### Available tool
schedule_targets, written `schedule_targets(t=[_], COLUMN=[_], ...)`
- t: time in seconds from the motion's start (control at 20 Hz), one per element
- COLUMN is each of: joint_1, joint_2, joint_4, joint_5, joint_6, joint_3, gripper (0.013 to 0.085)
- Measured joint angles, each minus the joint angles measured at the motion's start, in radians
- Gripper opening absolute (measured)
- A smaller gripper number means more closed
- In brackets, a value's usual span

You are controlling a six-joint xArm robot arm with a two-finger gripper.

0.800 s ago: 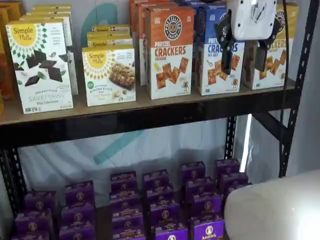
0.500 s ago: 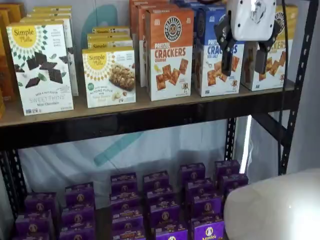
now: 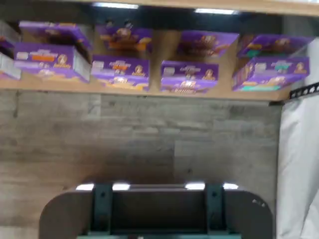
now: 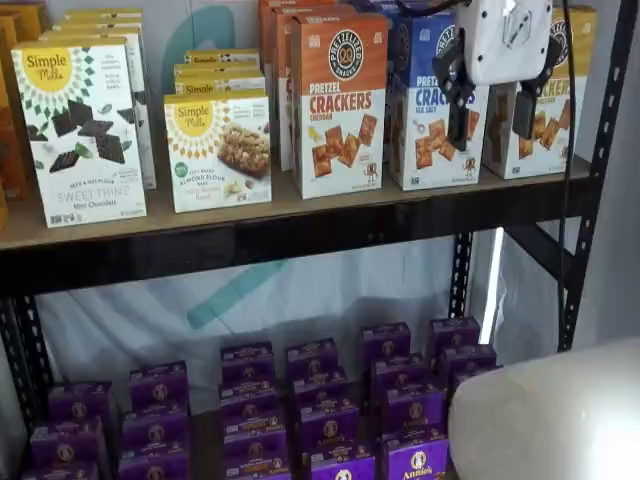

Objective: Retrieve the yellow and white box located on the top shelf, the sixth one from the left

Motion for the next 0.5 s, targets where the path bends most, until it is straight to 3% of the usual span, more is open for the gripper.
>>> schedule_targets(t=[0.25, 0.5], joint_1=[-0.098, -0.264], joint_2=[0.003, 0.036], joint_4=[-0.007, 0.045], joint_5=[-0.093, -0.181], joint_6=[-0.093, -0.241], joint_3=[0.023, 0.017], gripper=[0.085, 0.085])
